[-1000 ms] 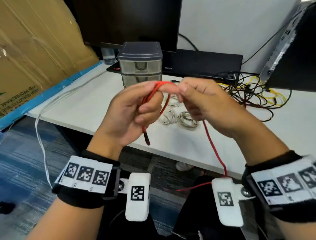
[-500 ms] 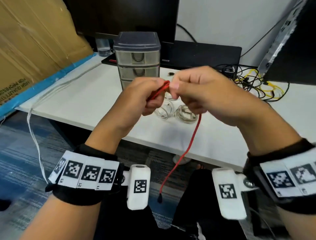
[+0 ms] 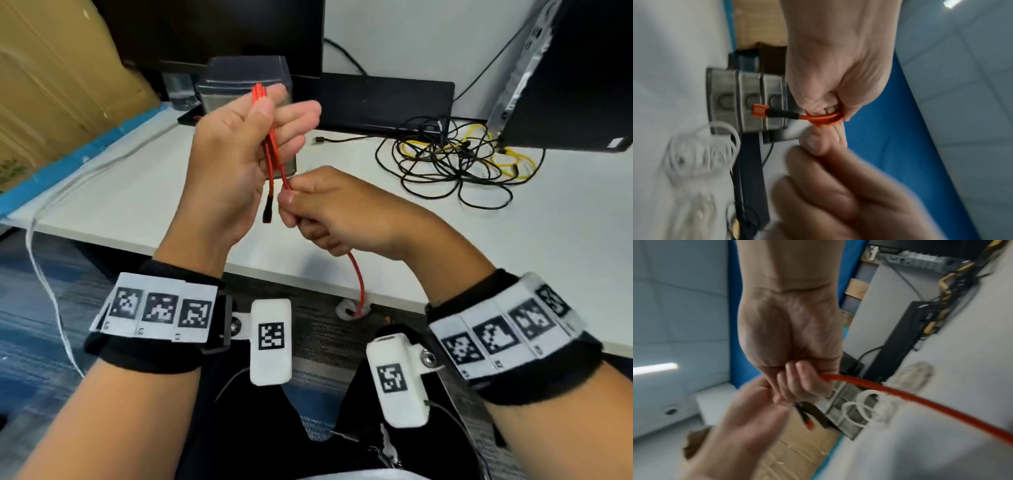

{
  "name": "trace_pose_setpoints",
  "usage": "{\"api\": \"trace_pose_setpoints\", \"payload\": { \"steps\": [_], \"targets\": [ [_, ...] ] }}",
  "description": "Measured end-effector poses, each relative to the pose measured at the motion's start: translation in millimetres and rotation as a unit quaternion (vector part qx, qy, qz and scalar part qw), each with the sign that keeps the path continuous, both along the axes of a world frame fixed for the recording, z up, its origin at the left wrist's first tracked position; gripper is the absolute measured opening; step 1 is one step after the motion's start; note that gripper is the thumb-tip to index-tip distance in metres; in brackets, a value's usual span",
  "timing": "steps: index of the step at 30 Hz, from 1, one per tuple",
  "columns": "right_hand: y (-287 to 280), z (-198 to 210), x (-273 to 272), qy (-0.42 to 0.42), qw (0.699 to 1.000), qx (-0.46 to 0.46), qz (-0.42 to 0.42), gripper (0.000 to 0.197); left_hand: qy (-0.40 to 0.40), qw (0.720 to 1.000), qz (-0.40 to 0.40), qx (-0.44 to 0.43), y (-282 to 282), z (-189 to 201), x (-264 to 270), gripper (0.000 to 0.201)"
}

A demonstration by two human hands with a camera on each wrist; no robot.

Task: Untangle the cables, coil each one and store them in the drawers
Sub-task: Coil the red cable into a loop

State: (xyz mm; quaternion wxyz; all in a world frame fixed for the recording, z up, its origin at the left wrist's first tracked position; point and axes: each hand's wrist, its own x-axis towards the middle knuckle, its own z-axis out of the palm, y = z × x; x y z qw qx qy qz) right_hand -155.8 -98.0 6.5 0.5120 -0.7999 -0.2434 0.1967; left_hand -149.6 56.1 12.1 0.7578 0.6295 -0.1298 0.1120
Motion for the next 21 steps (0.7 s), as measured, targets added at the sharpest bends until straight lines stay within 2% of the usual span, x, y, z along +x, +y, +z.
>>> {"api": "trace_pose_setpoints", "payload": {
  "steps": [2, 4, 5, 7, 9, 11, 13, 16, 18, 21],
  "targets": [
    [-5.8, 13.3, -1.9, -0.028, 1.0, -0.01, 0.004, 0.034, -0.02, 0.991, 0.026, 0.126, 1.6, -1.2, 2.2, 0.031],
    [-13.2, 27.8, 0.5, -0.072, 0.997, 0.023, -0.015, 0.036, -0.031, 0.977, -0.006, 0.212, 6.4, -3.7, 0.0, 0.03],
    [-16.2, 33.4, 3.2, -0.095, 0.994, 0.042, -0.029, 0.037, -0.025, 0.977, -0.036, 0.208, 9.7, -5.0, -1.3, 0.034],
    [-21.6, 38.5, 9.8, -0.127, 0.986, 0.082, -0.072, 0.037, 0.024, 0.985, -0.103, 0.134, 15.3, -7.1, -5.0, 0.041],
    [-21.0, 34.2, 17.0, -0.121, 0.979, 0.124, -0.105, 0.039, 0.06, 0.984, -0.153, 0.066, 19.7, -7.8, -8.1, 0.048],
    [-13.1, 22.2, 21.1, -0.086, 0.978, 0.155, -0.111, 0.037, 0.039, 0.98, -0.194, 0.012, 20.7, -6.6, -9.4, 0.048],
    [-0.6, 6.3, 20.5, -0.044, 0.98, 0.159, -0.107, 0.033, 0.005, 0.978, -0.203, -0.037, 19.6, -3.6, -8.3, 0.047],
    [18.3, -16.0, 9.2, 0.018, 0.991, 0.116, -0.068, 0.035, -0.016, 0.984, -0.155, -0.091, 18.0, 1.1, -4.8, 0.042],
    [24.2, -22.4, -3.3, 0.059, 0.995, 0.076, -0.023, 0.036, 0.0, 0.994, -0.093, -0.061, 17.1, 1.8, -1.6, 0.038],
    [16.7, -11.0, -15.1, 0.062, 0.998, 0.011, 0.02, 0.034, 0.012, 0.996, -0.042, 0.075, 14.7, 0.5, 0.2, 0.028]
  ]
}}
